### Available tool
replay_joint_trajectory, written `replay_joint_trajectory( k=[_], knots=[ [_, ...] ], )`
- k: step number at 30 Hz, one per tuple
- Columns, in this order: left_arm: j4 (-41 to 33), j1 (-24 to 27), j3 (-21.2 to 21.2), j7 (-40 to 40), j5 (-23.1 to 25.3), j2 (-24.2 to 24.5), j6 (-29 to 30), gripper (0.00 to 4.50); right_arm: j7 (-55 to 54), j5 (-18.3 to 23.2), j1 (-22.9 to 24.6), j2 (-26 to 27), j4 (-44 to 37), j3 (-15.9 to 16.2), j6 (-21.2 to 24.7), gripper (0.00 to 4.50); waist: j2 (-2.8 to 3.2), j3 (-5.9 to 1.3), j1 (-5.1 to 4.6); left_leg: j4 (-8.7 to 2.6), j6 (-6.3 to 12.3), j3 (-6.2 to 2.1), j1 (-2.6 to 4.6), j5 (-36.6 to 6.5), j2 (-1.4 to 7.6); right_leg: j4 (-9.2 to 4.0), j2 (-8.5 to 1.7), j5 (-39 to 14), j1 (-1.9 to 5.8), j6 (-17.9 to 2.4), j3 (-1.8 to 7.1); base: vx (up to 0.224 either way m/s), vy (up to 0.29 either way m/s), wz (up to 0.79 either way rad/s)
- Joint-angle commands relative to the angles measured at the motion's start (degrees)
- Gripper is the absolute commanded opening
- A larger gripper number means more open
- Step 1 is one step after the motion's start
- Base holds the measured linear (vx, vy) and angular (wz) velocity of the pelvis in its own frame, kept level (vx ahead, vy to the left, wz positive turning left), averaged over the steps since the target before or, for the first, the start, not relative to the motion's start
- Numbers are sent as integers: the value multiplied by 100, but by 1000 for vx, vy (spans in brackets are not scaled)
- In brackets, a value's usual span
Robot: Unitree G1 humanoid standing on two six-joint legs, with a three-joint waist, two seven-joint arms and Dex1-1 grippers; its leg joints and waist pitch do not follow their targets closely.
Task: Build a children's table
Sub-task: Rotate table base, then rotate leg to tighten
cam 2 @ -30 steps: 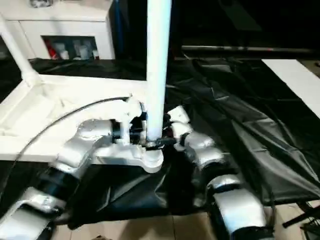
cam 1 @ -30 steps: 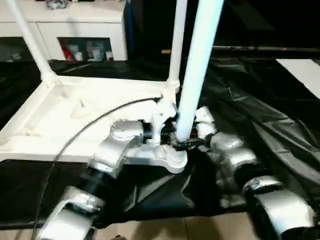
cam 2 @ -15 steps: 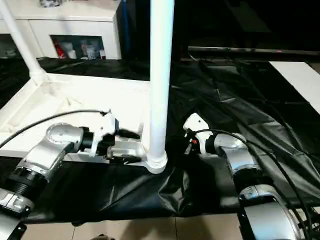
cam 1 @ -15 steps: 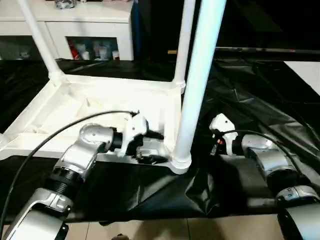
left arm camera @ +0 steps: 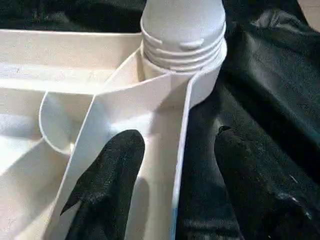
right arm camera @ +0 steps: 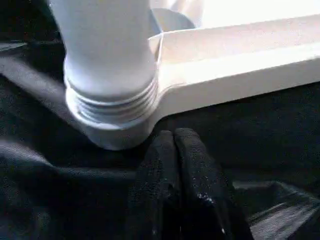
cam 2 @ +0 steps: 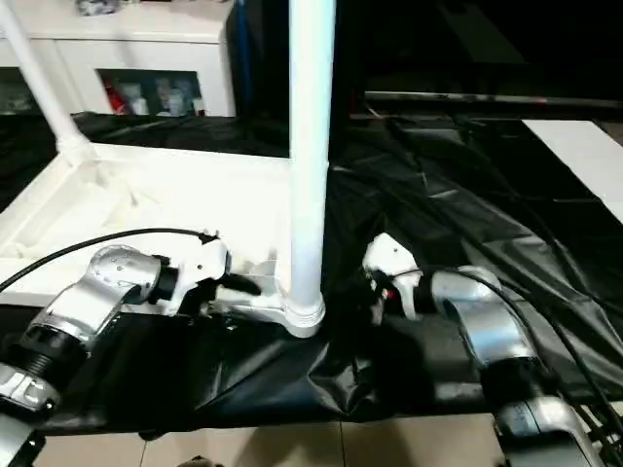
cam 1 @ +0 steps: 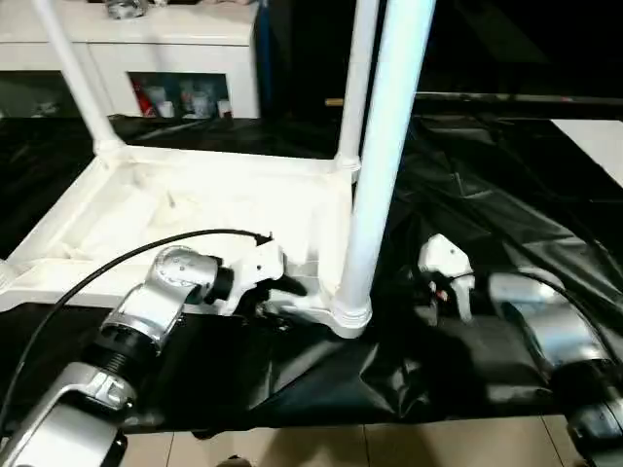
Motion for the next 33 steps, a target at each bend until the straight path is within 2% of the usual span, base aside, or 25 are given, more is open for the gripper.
replay_joint_trajectory(
  k=[1,5,8,10,20,28,31,33],
  knots=[
    [43,-149,-76,-74,87,25,-49,243,23,83,-2,-80,-161,-16,76,0,41,-419,28,-394,107,-15,76,-1946,124,-470,-298,-2111,283,-1011,241,0,0,0],
    [177,-168,-51,-98,141,19,-125,207,71,146,7,-102,-257,14,168,0,32,-422,39,-388,104,-13,70,-1913,122,-461,-311,-2060,296,-1042,244,0,0,0],
    [272,-185,-43,-80,169,10,-186,199,76,144,21,-114,-310,34,207,0,34,-423,44,-383,113,-9,69,-1884,118,-461,-307,-2039,296,-1043,244,0,0,0],
    [436,-210,-47,-47,230,7,-285,167,75,121,41,-124,-401,49,277,0,34,-420,48,-386,115,-12,69,-1887,116,-464,-299,-2051,295,-1008,242,0,0,0],
    [699,-266,24,-72,220,-78,-352,105,-8,62,-5,-143,-368,108,228,0,34,-423,106,-382,88,-9,82,-1874,122,-475,-320,-2137,285,-984,248,0,0,0],
    [739,-269,142,-365,-23,-177,-222,37,6,63,17,-140,-380,142,206,0,39,-436,127,-383,85,-12,73,-1828,129,-442,-318,-1893,298,-1070,249,0,0,0],
    [717,-244,167,-456,-89,-192,-126,24,6,65,24,-135,-362,155,181,0,59,-449,132,-377,102,-10,66,-1734,131,-417,-318,-1678,310,-1138,254,0,0,0],
    [689,-200,172,-466,-109,-216,-61,10,0,77,32,-118,-354,158,171,0,44,-455,115,-374,123,-9,49,-1663,129,-392,-312,-1476,326,-1204,252,0,0,0]
  ],
)
